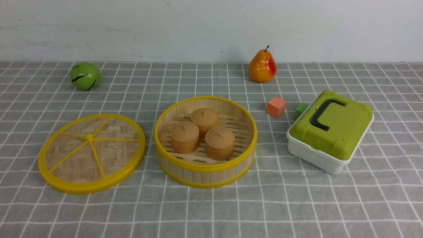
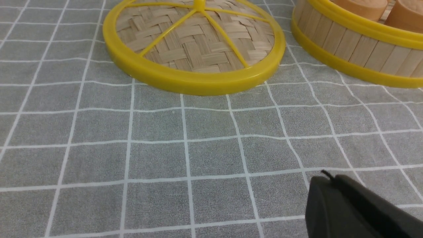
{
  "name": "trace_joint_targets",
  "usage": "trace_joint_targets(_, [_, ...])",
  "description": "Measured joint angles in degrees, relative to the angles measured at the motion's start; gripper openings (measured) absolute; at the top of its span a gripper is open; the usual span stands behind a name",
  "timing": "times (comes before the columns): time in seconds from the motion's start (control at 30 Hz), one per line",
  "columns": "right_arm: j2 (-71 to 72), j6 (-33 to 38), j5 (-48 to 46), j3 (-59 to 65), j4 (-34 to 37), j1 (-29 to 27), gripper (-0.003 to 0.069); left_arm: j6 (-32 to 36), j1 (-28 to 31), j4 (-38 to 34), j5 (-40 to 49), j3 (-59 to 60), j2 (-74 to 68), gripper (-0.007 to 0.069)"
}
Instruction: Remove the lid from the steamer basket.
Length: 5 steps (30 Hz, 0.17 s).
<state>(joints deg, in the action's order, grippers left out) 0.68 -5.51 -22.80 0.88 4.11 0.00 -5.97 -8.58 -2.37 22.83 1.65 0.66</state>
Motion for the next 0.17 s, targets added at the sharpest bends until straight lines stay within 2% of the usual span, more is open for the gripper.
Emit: trace_joint_targets(0.17, [0.0,0.0,0.0,0.0,0.0,0.0,0.0241,0.0,0.0,0.0,0.0,0.0,0.0,-0.0008])
